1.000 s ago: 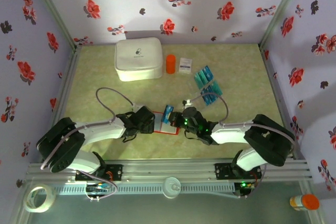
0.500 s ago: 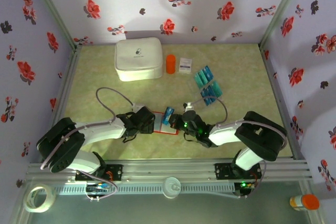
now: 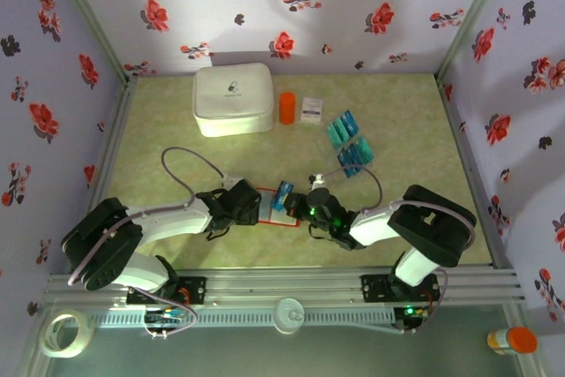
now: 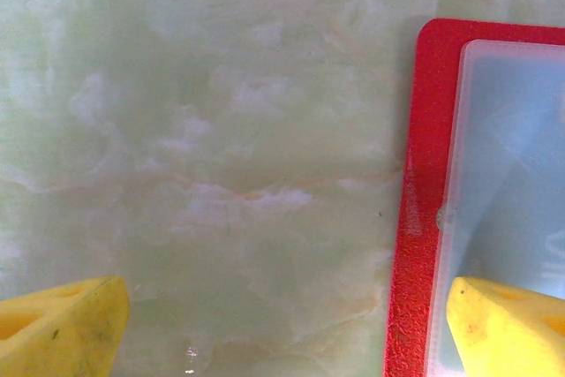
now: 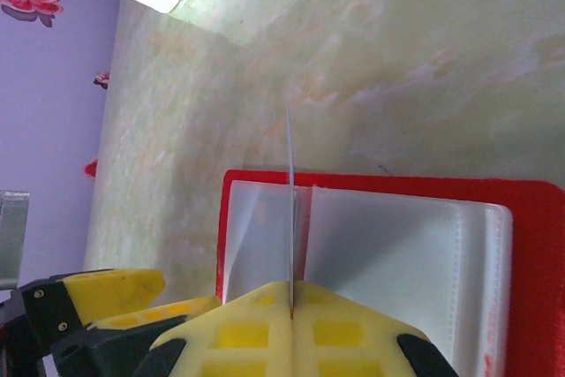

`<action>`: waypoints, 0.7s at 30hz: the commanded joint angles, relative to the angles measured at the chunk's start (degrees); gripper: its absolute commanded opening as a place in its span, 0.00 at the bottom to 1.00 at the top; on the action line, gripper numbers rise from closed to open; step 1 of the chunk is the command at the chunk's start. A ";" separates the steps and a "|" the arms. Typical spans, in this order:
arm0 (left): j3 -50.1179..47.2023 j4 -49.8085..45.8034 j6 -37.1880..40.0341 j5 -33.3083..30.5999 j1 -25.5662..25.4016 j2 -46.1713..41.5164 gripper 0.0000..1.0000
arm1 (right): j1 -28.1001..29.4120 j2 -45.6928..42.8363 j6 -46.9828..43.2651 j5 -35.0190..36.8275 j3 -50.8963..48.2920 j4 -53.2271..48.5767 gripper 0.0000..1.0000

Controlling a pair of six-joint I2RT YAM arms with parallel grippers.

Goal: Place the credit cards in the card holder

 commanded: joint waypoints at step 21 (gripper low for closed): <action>-1.09 -2.05 -1.07 -1.59 -0.77 0.02 0.93 | 0.47 2.25 1.51 -1.52 -0.76 5.57 0.00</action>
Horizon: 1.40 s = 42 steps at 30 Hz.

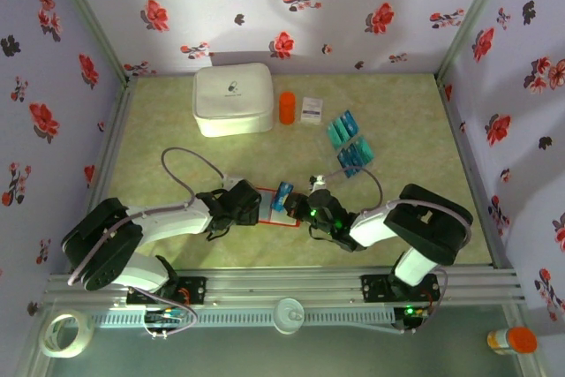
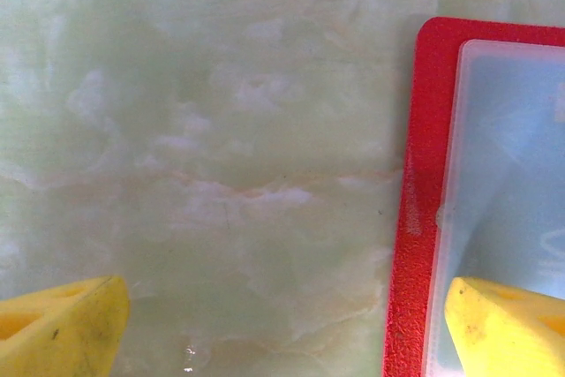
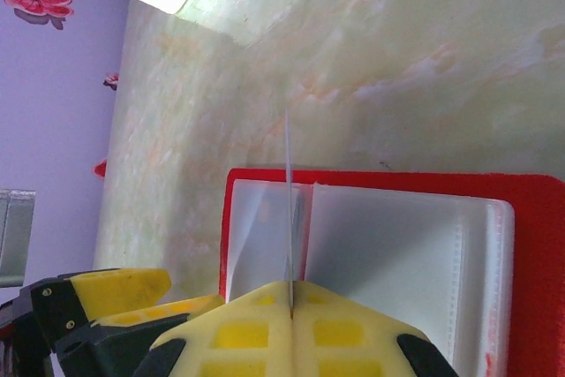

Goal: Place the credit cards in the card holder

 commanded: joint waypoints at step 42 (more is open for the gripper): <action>-1.22 -1.83 -0.81 -1.53 -0.70 -0.24 0.93 | 1.64 7.95 7.62 -1.92 -2.69 6.91 0.00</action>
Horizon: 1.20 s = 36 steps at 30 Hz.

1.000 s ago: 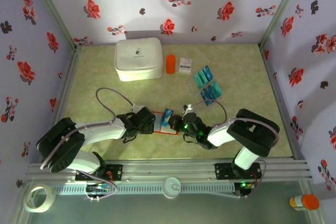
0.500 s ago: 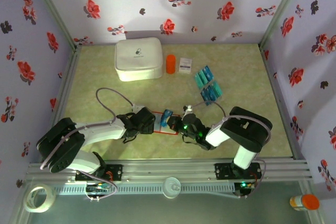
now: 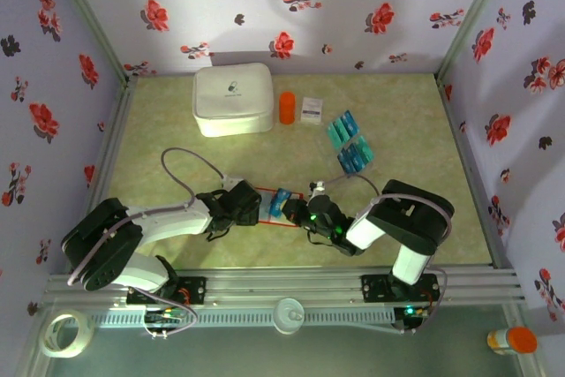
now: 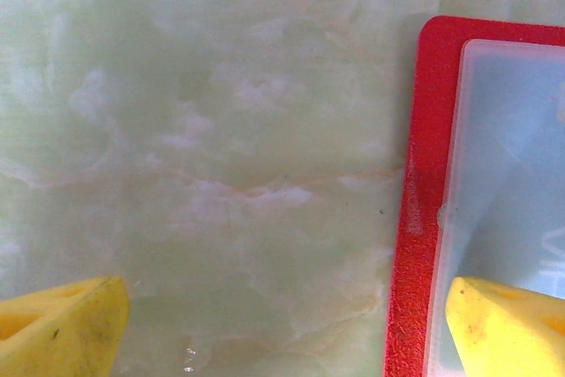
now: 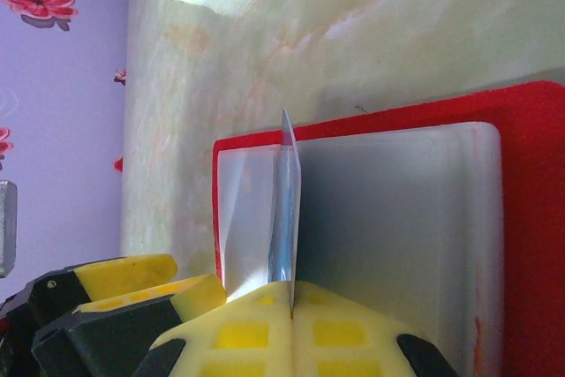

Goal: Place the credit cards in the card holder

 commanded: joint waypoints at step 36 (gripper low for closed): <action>-1.28 -2.17 -0.84 -1.27 -0.45 -0.50 0.93 | 1.06 0.75 1.44 -5.71 -0.18 -12.49 0.00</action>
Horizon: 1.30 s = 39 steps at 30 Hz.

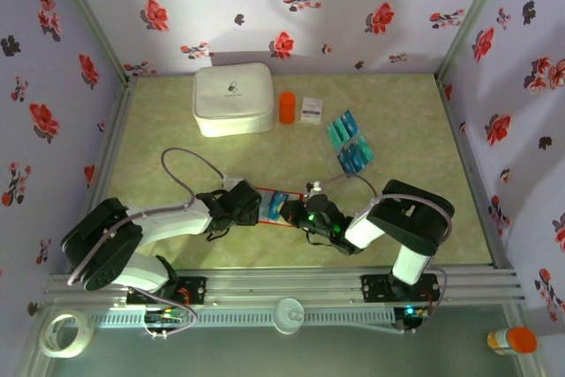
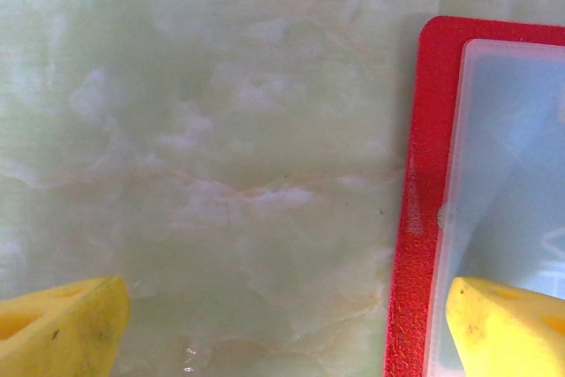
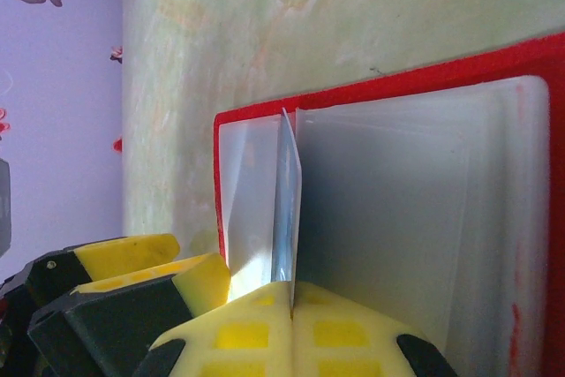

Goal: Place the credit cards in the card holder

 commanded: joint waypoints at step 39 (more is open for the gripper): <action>-1.54 -1.90 -0.95 -1.29 -0.49 -0.50 0.93 | -1.82 3.85 0.95 -9.61 1.84 -15.36 0.06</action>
